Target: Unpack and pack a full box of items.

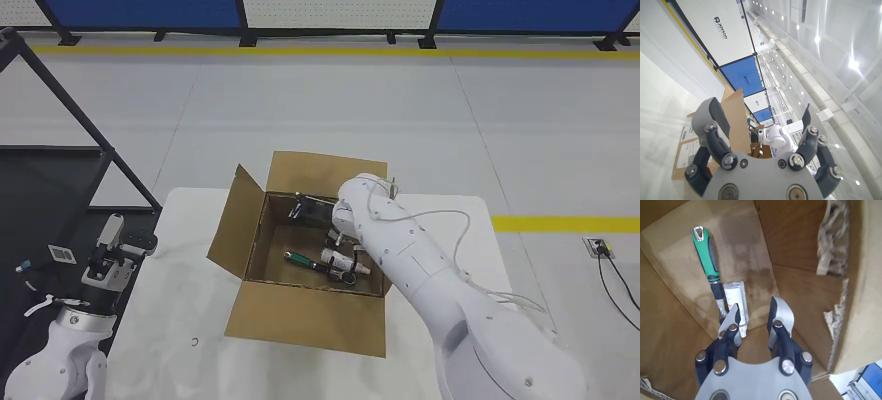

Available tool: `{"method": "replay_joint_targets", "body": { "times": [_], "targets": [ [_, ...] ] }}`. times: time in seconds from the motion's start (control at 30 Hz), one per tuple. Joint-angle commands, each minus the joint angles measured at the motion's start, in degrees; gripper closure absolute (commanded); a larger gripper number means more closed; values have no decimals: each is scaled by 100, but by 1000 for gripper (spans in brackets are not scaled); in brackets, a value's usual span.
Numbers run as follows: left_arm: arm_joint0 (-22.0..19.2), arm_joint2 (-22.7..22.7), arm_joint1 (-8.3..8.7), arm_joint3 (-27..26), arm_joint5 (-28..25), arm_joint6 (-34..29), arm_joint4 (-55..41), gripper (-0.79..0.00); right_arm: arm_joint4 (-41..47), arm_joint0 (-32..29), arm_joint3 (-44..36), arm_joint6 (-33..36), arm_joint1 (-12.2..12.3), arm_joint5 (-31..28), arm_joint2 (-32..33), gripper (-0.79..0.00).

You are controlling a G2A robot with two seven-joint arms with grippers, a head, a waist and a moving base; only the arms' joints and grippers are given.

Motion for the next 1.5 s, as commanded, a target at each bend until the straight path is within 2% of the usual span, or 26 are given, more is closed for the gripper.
{"method": "replay_joint_targets", "body": {
  "times": [0.0,0.13,0.4,0.53,0.67,0.8,0.93,1.0,1.1,1.17,1.23,1.47],
  "targets": [
    [0,0,0,0,0,0,0,-785,-87,8,-93,-148,12,-8,-3,-480],
    [0,0,0,0,0,0,0,-785,-266,79,-273,-452,80,-69,15,-643],
    [0,0,0,0,0,0,0,-785,-597,77,-926,-891,389,-8,152,-671],
    [0,0,0,0,0,0,0,-785,-706,10,-1543,-886,654,113,334,-705],
    [0,0,0,0,0,0,0,-785,-888,-186,-2505,-679,1021,345,617,-785],
    [0,0,0,0,0,0,0,-785,-1141,-557,-3747,-219,1457,641,1046,-785],
    [0,0,0,0,0,0,0,-785,-1524,-1262,-5458,484,1994,929,1788,-785],
    [0,0,0,0,0,0,0,-785,-1792,-1815,-6510,886,2285,1026,2321,-785],
    [0,0,0,0,0,0,0,-785,-2043,-2523,-7596,1190,2552,1099,2949,-785],
    [0,0,0,0,0,0,0,-785,-1939,-2888,-8106,1286,2652,1043,3263,-785],
    [0,0,0,0,0,0,0,-785,-1858,-3148,-8413,1428,2714,1288,3577,-785],
    [0,0,0,0,0,0,0,-785,-1856,-3181,-8465,1464,2721,1313,3604,-785]
  ]
}}
